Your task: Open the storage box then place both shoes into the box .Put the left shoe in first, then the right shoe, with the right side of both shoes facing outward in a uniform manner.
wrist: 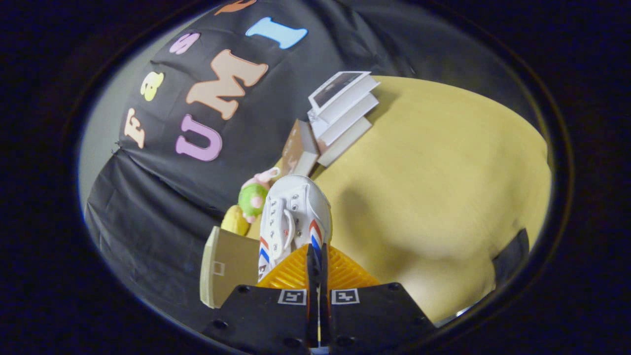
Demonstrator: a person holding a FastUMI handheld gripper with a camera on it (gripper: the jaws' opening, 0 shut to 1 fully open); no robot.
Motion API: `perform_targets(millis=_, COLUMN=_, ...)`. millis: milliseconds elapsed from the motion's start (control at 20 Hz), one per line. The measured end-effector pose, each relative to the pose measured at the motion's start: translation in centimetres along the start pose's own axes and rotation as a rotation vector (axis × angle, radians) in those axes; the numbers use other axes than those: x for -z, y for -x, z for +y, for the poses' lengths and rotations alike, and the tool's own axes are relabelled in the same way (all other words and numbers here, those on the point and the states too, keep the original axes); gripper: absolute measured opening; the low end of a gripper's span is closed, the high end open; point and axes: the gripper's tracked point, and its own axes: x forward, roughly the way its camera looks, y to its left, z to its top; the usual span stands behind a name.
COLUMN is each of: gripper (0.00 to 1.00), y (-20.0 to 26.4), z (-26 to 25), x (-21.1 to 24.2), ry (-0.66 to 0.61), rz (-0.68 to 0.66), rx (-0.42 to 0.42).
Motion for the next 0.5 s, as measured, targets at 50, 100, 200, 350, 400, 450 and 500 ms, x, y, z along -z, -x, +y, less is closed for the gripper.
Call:
perform_targets(millis=50, gripper=0.04, y=0.0, z=1.9, x=0.3, ry=-0.007, rz=0.01, rx=-0.032)
perform_targets(millis=100, gripper=0.04, y=-0.1, z=3.9, x=0.7, ry=-0.011, rz=0.02, rx=-0.064)
perform_targets(millis=200, gripper=0.04, y=-0.4, z=8.1, x=1.7, ry=-0.005, rz=0.053, rx=-0.11)
perform_targets(millis=350, gripper=0.04, y=-1.8, z=14.5, x=3.4, ry=0.061, rz=0.087, rx=-0.152)
perform_targets(millis=400, gripper=0.04, y=-2.2, z=16.6, x=4.4, ry=0.079, rz=0.107, rx=-0.167)
perform_targets(millis=450, gripper=0.04, y=-2.7, z=18.7, x=5.5, ry=0.093, rz=0.132, rx=-0.185)
perform_targets(millis=500, gripper=0.04, y=-3.1, z=20.8, x=6.8, ry=0.106, rz=0.157, rx=-0.203)
